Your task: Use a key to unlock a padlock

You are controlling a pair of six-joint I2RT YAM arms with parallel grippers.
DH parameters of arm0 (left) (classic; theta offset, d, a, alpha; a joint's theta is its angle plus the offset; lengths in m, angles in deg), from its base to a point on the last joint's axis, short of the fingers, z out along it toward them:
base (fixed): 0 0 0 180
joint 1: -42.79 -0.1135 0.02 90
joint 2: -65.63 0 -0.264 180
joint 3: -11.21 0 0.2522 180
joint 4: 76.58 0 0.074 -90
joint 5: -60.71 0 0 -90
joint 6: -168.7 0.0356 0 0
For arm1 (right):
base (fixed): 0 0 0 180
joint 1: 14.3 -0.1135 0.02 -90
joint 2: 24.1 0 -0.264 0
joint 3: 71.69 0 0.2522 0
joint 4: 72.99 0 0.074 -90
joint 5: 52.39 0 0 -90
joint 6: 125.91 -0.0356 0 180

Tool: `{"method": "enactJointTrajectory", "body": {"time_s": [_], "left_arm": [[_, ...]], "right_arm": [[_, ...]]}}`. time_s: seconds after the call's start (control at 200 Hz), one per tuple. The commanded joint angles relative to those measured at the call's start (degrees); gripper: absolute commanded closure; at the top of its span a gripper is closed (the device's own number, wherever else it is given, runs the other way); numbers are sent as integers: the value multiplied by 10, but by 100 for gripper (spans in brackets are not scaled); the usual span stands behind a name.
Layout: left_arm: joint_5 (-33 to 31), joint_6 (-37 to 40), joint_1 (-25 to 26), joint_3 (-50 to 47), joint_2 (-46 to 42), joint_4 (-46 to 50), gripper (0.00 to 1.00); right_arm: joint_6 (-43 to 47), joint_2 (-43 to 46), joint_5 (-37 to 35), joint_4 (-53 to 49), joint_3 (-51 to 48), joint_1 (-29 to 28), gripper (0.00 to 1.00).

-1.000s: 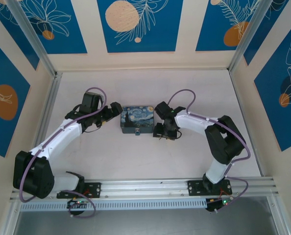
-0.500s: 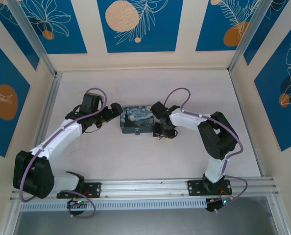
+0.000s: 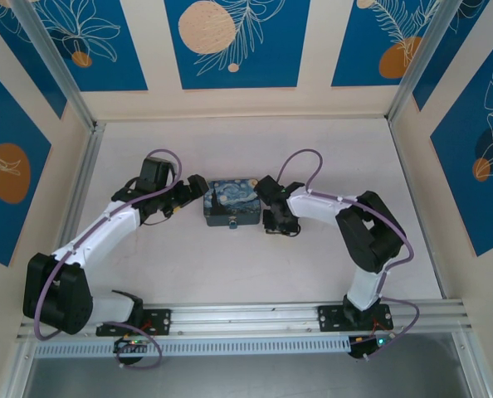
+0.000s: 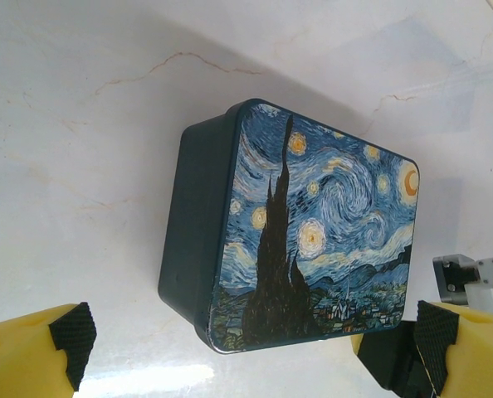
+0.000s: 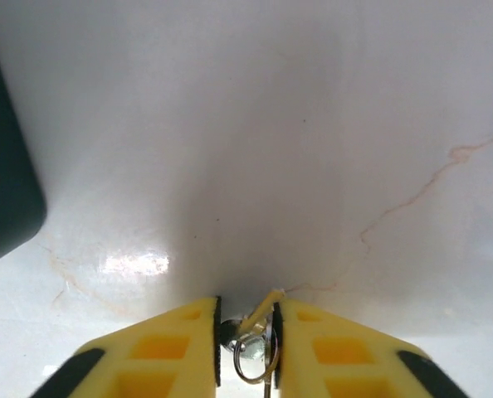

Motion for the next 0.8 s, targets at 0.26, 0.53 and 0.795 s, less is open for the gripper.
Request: {"method": "enactJointTrajectory", "body": {"time_s": [0.26, 0.53, 0.795], "left_arm": [[7, 9, 0, 20, 11, 7, 0], [57, -14, 3, 22, 9, -23, 0], [156, -86, 33, 44, 46, -123, 0]], "right_arm": [[9, 83, 17, 16, -60, 0, 100], [96, 208, 181, 107, -105, 37, 100], [136, 255, 559, 311, -125, 138, 100]]}}
